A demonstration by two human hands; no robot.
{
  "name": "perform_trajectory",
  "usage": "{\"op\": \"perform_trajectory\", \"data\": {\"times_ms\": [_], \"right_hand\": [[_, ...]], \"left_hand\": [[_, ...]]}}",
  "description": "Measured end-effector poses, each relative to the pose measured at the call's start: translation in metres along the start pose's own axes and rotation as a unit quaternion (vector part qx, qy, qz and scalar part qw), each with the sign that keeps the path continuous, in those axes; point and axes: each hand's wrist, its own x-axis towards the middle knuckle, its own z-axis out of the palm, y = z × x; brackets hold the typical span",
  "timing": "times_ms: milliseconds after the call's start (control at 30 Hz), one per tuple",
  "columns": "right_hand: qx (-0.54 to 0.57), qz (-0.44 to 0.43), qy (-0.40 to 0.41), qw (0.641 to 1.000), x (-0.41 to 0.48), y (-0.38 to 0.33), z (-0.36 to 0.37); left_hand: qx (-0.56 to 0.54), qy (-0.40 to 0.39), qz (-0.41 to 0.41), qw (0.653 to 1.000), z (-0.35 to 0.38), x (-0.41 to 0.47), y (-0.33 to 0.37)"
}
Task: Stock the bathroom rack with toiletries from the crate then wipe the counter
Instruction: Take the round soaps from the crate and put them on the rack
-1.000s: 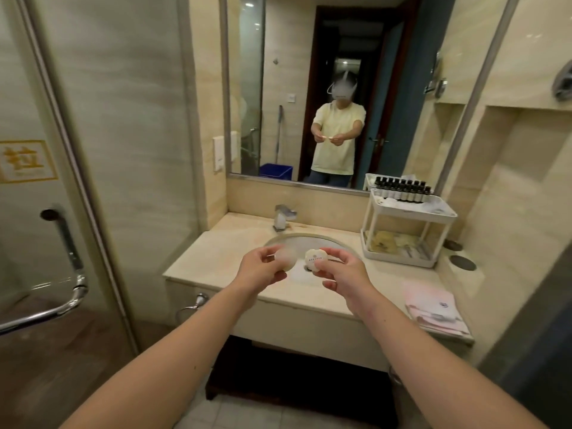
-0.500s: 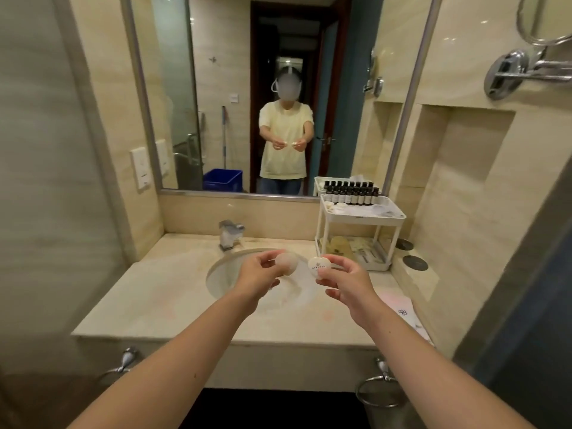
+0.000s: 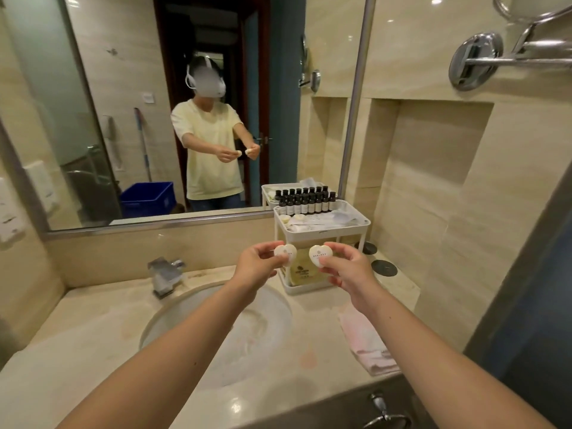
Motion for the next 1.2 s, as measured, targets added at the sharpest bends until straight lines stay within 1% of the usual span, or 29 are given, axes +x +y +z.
{"op": "perform_trajectory", "data": {"times_ms": [233,433,700,867,1033,1200], "right_hand": [[-0.013,-0.004,0.038,0.999,0.059,-0.001,-0.007],[-0.038,-0.013,0.036,0.999,0.132,-0.009,-0.017],[-0.118,-0.019,0.003,0.993,0.266,-0.029,-0.031],[-0.177,-0.003,-0.02,0.984,0.346,-0.031,-0.032],[-0.251,0.011,-0.024,0.968,0.402,-0.021,-0.029],[-0.327,0.016,-0.034,0.944,0.433,-0.008,-0.022]], "left_hand": [[0.008,-0.03,-0.002,1.0,0.017,0.067,-0.002],[0.024,-0.023,0.007,0.999,0.032,0.138,-0.003],[0.118,0.038,0.037,0.992,0.075,0.26,0.001],[0.189,0.076,0.03,0.979,0.097,0.33,-0.008],[0.279,0.089,0.006,0.956,0.11,0.375,-0.023],[0.358,0.093,-0.003,0.929,0.12,0.395,-0.038]]}}
